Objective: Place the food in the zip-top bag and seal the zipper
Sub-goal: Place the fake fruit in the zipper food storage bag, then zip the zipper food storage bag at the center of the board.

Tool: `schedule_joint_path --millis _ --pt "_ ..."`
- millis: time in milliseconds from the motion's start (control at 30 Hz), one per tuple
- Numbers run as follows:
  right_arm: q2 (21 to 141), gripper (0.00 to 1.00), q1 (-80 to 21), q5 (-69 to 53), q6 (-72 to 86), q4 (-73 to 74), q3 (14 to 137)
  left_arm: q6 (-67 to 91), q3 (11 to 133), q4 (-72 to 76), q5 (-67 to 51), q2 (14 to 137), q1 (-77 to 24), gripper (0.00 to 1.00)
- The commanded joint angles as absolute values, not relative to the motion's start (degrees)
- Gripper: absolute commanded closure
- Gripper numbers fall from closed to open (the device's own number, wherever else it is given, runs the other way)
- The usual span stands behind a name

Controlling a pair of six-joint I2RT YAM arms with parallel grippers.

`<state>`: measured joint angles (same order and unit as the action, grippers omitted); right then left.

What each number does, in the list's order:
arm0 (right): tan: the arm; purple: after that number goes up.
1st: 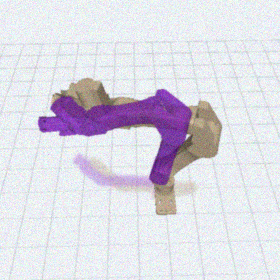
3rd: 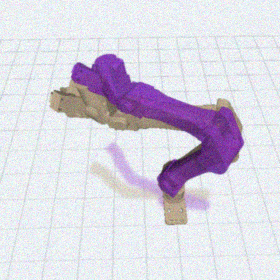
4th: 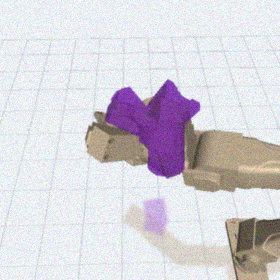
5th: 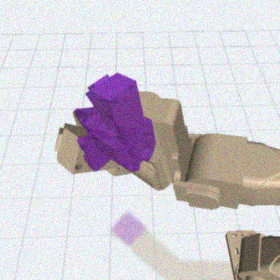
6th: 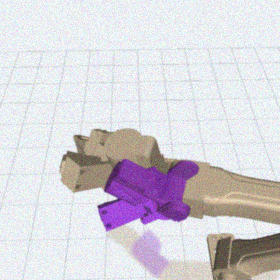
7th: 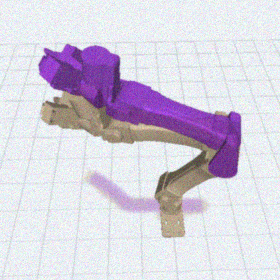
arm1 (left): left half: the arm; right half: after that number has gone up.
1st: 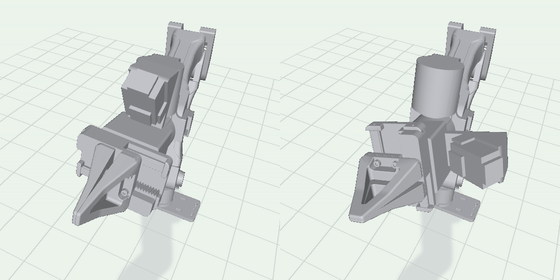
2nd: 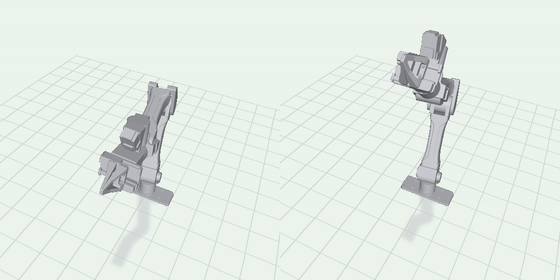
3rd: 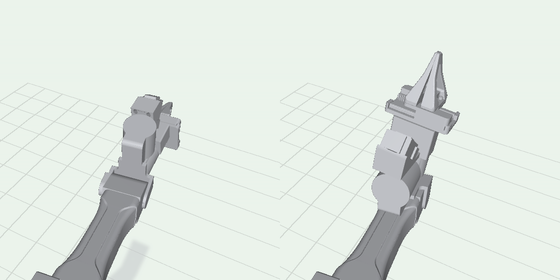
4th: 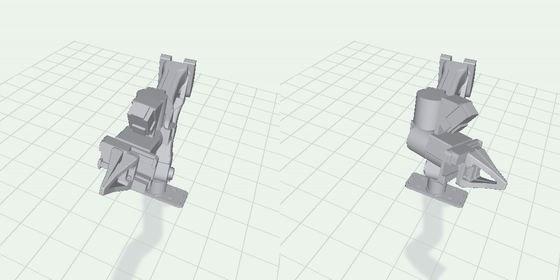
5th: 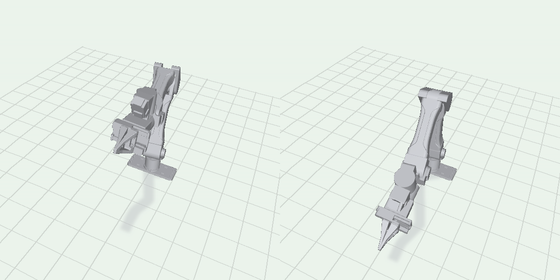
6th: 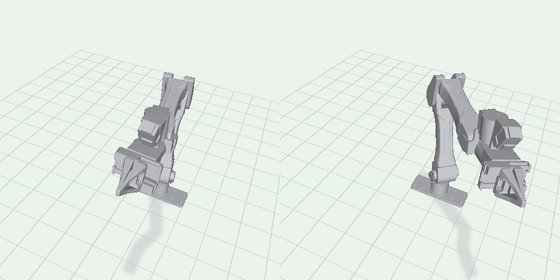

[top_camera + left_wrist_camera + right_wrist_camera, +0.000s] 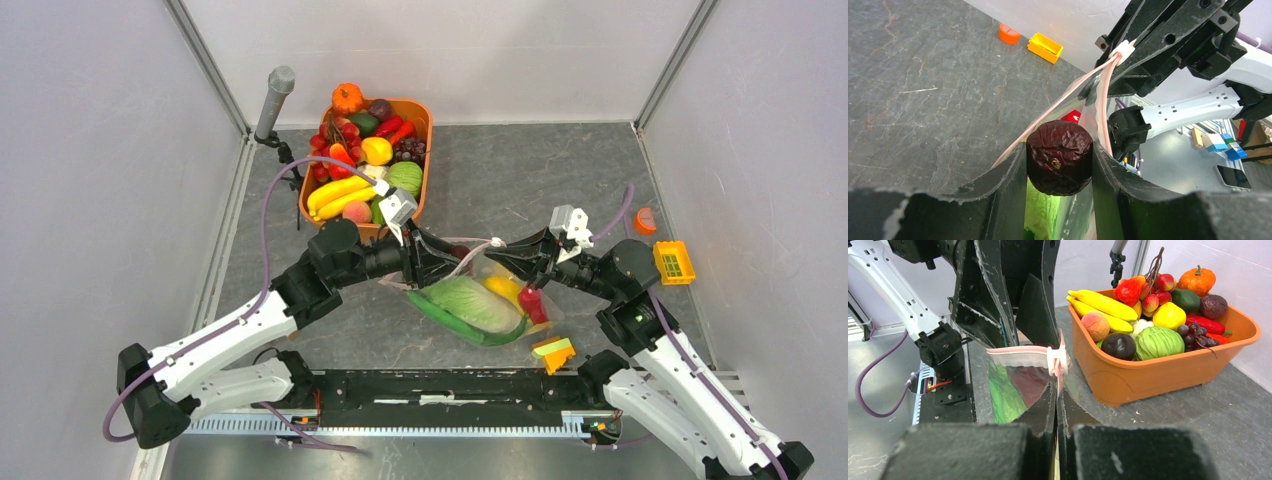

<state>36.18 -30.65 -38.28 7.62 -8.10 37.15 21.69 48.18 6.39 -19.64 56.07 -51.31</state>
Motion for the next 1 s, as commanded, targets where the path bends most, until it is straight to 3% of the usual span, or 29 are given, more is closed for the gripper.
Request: schedule_joint_path --millis 0,267,667,967 --pt "34.98 1.00 -30.76 -36.63 7.62 -11.93 38.15 25.10 47.27 12.45 -19.85 55.83 -51.86 0.53" --pt "34.83 1.00 -30.76 -35.99 7.75 -12.05 37.53 24.69 48.01 11.52 -21.26 54.96 -51.86 0.22" --pt "34.75 1.00 -30.72 -35.84 7.58 -11.72 37.27 18.80 54.33 2.51 -20.75 52.43 -51.85 0.16" --pt "34.68 1.00 -30.76 -36.29 7.50 -11.71 37.31 9.67 64.53 -4.98 -21.76 58.81 -51.86 0.10"
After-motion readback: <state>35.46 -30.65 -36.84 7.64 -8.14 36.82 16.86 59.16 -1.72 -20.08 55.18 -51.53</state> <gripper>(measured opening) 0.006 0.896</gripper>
